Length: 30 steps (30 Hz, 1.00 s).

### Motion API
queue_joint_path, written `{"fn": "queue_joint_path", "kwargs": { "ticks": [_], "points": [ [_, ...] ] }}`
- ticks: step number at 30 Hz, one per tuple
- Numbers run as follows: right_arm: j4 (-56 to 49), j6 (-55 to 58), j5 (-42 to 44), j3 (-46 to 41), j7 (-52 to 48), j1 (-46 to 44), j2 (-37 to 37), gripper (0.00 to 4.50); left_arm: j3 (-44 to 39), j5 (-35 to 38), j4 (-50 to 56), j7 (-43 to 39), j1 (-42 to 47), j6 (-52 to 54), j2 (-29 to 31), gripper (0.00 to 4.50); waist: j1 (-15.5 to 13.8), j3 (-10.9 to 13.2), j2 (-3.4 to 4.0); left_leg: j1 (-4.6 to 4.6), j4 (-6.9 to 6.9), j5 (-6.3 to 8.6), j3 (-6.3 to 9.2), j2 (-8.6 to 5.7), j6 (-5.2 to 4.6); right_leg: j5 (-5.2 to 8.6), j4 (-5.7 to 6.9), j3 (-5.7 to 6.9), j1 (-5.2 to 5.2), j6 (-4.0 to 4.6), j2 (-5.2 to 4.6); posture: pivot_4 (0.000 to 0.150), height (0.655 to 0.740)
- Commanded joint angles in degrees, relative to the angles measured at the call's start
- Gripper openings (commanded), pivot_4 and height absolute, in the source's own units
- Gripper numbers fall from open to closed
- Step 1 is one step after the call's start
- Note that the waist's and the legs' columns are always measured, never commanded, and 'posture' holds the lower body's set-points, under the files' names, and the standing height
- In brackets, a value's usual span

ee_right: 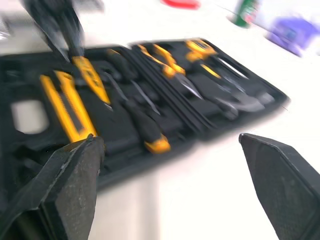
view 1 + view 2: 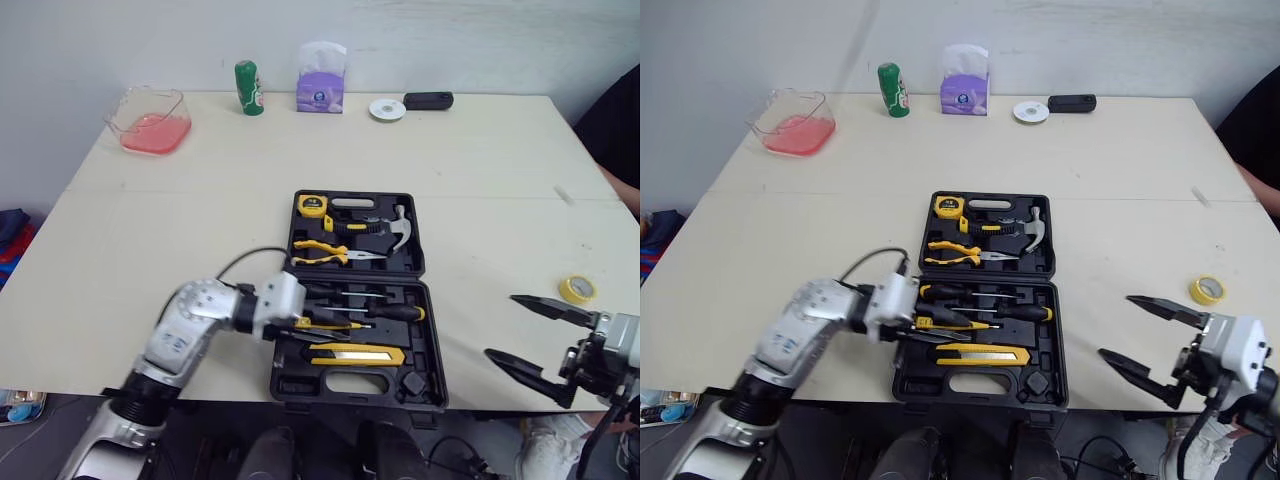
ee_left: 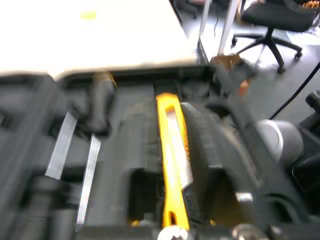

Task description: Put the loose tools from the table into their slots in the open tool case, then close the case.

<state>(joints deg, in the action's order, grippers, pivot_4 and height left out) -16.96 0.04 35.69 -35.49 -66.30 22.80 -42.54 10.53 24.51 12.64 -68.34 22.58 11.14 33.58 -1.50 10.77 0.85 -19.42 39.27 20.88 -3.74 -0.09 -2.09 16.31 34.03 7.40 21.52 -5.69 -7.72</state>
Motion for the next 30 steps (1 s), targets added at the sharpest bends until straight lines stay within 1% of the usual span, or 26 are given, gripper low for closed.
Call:
{"fn": "queue_joint_path", "kwargs": {
  "ticks": [1, 4, 5, 6, 7, 9, 11, 13, 17, 18, 20, 25, 28, 30],
  "points": [
    [7.1, -2.1, -0.3, -7.0, 2.1, 0.3, 0.7, 4.5, -7.6, 1.6, 0.2, 0.9, -3.4, -1.0, 3.5, 2.81, 0.0, 0.0, 0.01, 0.0, -0.01, 0.0, -0.01, -0.01, 0.0, 0.0, -0.01, 0.0, 0.0, 0.0, 0.01, 0.15, 0.74],
    [14.1, -5.4, -1.9, -10.7, 2.8, 1.6, 2.1, 4.5, -15.1, 1.2, -1.3, 3.9, -8.1, -1.7, 6.5, 4.32, 0.1, 0.0, 0.0, 0.02, -0.1, 0.01, -0.02, 0.0, -0.01, 0.0, -0.04, 0.01, 0.0, -0.01, 0.04, 0.15, 0.74],
    [17.4, -7.3, -2.8, -12.4, 3.7, 1.9, 2.7, 4.5, -18.6, 1.3, -2.4, 5.4, -10.4, -1.6, 7.3, 4.45, 0.1, 0.1, 0.0, 0.02, -0.13, 0.0, -0.02, 0.01, -0.01, 0.0, -0.04, 0.01, 0.01, 0.0, 0.05, 0.15, 0.74],
    [20.5, -9.3, -3.7, -13.9, 4.9, 2.0, 3.1, 4.5, -21.4, 1.1, -3.2, 6.3, -12.5, -2.2, 8.1, 4.45, 0.1, 0.1, 0.01, 0.03, -0.16, 0.01, -0.02, 0.03, 0.0, 0.0, -0.06, 0.01, 0.02, 0.0, 0.05, 0.15, 0.74],
    [24.3, -11.4, -4.7, -15.8, 6.9, 1.8, 3.5, 4.5, -25.3, 1.4, -4.0, 9.2, -14.3, -1.6, 8.0, 4.45, 0.2, 0.1, 0.03, 0.05, -0.19, 0.02, -0.02, 0.03, 0.02, 0.01, -0.07, 0.01, 0.02, 0.01, 0.05, 0.15, 0.74],
    [29.7, -15.0, -5.8, -18.0, 9.1, 1.5, 3.9, 4.5, -30.6, 2.2, -4.9, 13.5, -16.4, -0.6, 7.7, 4.45, 0.2, 0.1, 0.05, 0.05, -0.21, 0.05, -0.06, 0.03, 0.0, 0.01, -0.09, -0.02, 0.04, 0.01, 0.01, 0.15, 0.74],
    [35.0, -17.5, -7.6, -20.2, 13.7, 2.0, 4.3, 4.5, -36.5, -0.4, -9.1, 17.5, -19.0, -3.7, 8.4, 4.45, 0.2, 0.1, 0.06, 0.06, -0.21, 0.13, -0.06, 0.04, -0.01, 0.01, -0.1, -0.03, 0.04, 0.01, -0.02, 0.15, 0.74],
    [39.3, -18.5, -8.8, -21.4, 17.6, 2.4, 4.4, 4.5, -40.8, -2.3, -13.0, 18.5, -22.4, -5.7, 10.0, 4.45, 0.2, 0.1, 0.07, 0.1, -0.25, 0.2, -0.06, 0.04, 0.06, 0.01, -0.09, -0.04, 0.04, 0.02, -0.04, 0.15, 0.74],
    [46.2, -21.5, -8.6, -22.7, 20.1, 2.5, 3.6, 4.5, -47.3, -2.1, -20.3, 19.7, -25.8, -7.2, 12.4, 4.45, 0.4, 0.1, 0.09, 0.13, -0.37, 0.32, -0.11, 0.09, 0.28, 0.06, -0.1, -0.03, 0.1, 0.1, -0.05, 0.15, 0.74],
    [47.6, -22.1, -8.4, -22.9, 20.7, 2.5, 3.4, 4.5, -48.6, -2.0, -21.9, 20.3, -26.3, -7.4, 12.7, 4.45, 0.4, 0.1, 0.09, 0.14, -0.37, 0.33, -0.11, 0.09, 0.3, 0.06, -0.1, -0.04, 0.1, 0.1, -0.06, 0.15, 0.74],
    [51.6, -21.5, -9.9, -23.1, 25.1, 2.9, 2.3, 4.5, -50.9, -2.6, -24.4, 21.5, -28.1, -8.7, 12.8, 4.45, 0.5, 0.1, 0.12, 0.15, -0.37, 0.41, -0.11, 0.1, 0.4, 0.06, -0.1, -0.04, 0.1, 0.1, -0.09, 0.15, 0.74],
    [57.5, -22.6, -6.4, -25.0, 25.5, 2.2, 1.6, 4.5, -54.3, -1.9, -26.3, 24.1, -32.8, -9.3, 11.2, 4.45, 0.8, 0.1, 0.17, 0.17, -0.48, 0.48, -0.12, 0.1, 0.41, 0.11, -0.12, -0.06, 0.15, 0.18, -0.15, 0.15, 0.74],
    [59.5, -24.2, -6.1, -24.3, 24.6, 0.4, 0.4, 4.5, -55.6, 1.0, -24.8, 26.6, -31.4, -5.7, 10.5, 4.45, 0.8, 0.1, 0.16, 0.17, -0.47, 0.48, -0.13, 0.1, 0.39, 0.11, -0.12, -0.06, 0.15, 0.18, -0.18, 0.15, 0.74],
    [60.2, -24.3, -5.8, -23.4, 24.1, -2.1, -0.8, 4.5, -55.8, 3.4, -22.0, 28.9, -29.7, -2.3, 9.8, 4.45, 1.0, 0.1, 0.15, 0.2, -0.46, 0.47, -0.13, 0.1, 0.38, 0.1, -0.09, -0.06, 0.12, 0.17, -0.19, 0.15, 0.74]
  ]
}}
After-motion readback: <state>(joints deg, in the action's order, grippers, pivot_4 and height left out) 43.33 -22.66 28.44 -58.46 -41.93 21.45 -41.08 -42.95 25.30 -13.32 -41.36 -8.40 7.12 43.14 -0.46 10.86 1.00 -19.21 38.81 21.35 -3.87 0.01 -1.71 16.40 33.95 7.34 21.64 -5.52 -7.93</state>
